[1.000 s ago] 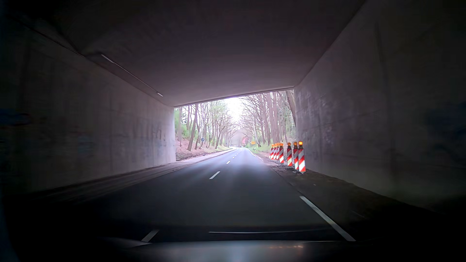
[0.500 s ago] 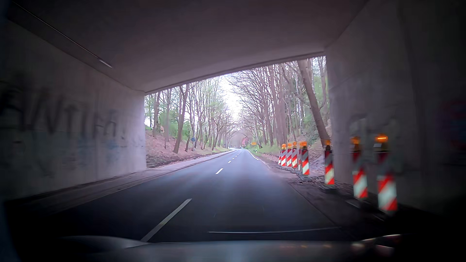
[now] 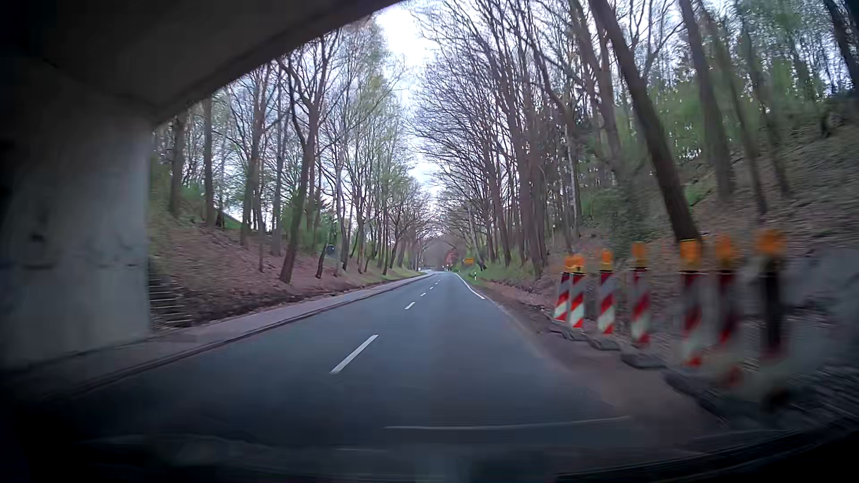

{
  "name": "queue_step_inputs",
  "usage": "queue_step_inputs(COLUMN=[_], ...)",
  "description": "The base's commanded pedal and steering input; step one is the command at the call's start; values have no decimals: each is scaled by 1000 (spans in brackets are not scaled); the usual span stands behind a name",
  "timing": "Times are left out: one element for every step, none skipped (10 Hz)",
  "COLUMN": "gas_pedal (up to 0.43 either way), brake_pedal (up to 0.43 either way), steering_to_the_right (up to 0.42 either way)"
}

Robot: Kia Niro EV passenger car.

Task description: Follow the waypoints while adhering to traffic rules and regulations

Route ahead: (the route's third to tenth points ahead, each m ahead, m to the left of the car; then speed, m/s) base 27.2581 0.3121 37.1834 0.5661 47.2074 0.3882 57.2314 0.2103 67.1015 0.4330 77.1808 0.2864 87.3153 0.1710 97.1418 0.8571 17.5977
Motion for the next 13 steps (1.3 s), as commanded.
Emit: queue_step_inputs(gas_pedal=[0, 0, 0, 0, 0, 0, 0, 0, 0, 0, 0, 0, 0], brake_pedal=[110, 91, 67, 43, 79, 85, 116, 152, 152, 146, 146, 146, 146], steering_to_the_right=[-2, -2, -2, -2, -2, -2, -2, -3, -3, -3, -4, -5, -6])
